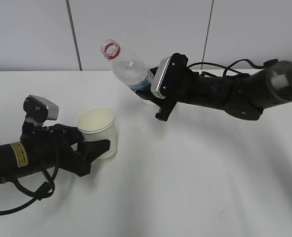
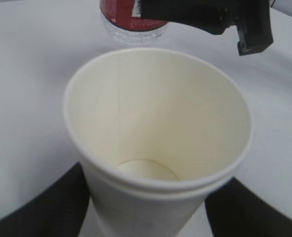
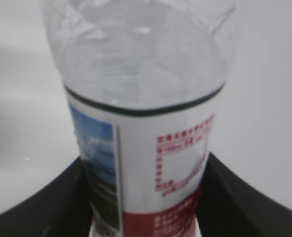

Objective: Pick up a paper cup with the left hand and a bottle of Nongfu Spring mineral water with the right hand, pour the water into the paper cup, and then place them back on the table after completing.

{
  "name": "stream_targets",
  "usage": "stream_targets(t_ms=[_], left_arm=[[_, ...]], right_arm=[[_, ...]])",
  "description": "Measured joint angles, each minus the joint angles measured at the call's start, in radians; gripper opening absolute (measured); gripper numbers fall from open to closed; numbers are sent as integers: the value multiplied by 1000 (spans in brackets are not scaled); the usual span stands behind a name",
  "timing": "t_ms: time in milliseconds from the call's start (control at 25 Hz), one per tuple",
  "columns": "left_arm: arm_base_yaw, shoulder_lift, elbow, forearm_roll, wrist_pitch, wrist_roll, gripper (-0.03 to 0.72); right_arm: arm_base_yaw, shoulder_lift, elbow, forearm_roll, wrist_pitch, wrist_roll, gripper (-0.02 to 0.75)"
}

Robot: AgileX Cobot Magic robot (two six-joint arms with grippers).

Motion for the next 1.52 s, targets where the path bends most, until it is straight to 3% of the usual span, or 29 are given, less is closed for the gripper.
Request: stream_targets(t_ms=[360,1520], left_arm=[[0,-50,0,25,89,0,445],[0,-54,0,81,96,-1,445]], right_arm=[[1,0,-65,-7,29,-148,406],[1,0,-77,2,11,-663,405]])
